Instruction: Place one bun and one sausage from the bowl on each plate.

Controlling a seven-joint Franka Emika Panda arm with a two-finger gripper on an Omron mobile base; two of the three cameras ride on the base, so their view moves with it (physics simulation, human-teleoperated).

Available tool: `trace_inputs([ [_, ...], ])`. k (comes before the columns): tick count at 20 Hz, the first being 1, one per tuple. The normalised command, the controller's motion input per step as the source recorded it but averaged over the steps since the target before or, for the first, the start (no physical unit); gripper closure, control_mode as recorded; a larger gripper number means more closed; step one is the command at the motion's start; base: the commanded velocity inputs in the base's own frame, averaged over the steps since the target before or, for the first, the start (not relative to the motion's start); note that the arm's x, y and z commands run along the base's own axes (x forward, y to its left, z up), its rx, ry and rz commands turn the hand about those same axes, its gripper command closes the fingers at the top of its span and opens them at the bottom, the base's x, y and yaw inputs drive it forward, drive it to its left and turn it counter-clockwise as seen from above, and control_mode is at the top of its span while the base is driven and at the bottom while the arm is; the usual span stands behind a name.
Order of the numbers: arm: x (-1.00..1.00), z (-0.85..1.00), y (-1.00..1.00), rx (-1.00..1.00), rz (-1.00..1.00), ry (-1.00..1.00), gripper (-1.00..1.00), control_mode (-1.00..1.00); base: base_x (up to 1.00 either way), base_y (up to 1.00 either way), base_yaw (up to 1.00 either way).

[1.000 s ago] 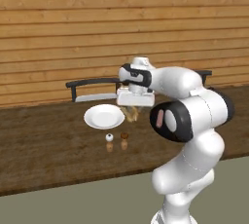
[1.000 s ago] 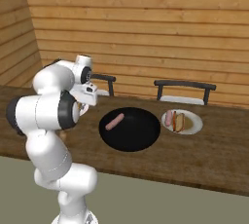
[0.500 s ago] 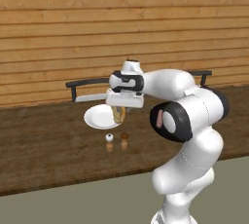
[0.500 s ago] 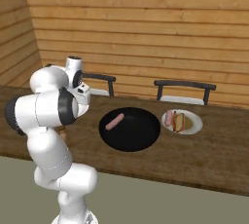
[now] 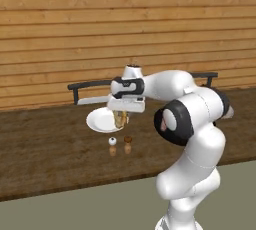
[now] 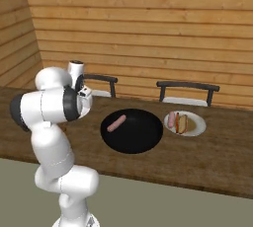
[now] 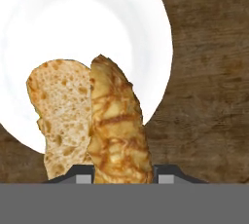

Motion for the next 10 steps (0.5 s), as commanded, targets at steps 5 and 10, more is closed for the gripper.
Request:
trace_inputs([
  [5, 0.44, -0.19, 0.45, -0.05, -0.07, 0.00, 1.00, -1.00, 0.00, 0.00, 0.00],
  [10, 0.36, -0.01, 0.16, 0.00, -0.05, 0.00, 1.00, -1.00, 0.00, 0.00, 0.00],
])
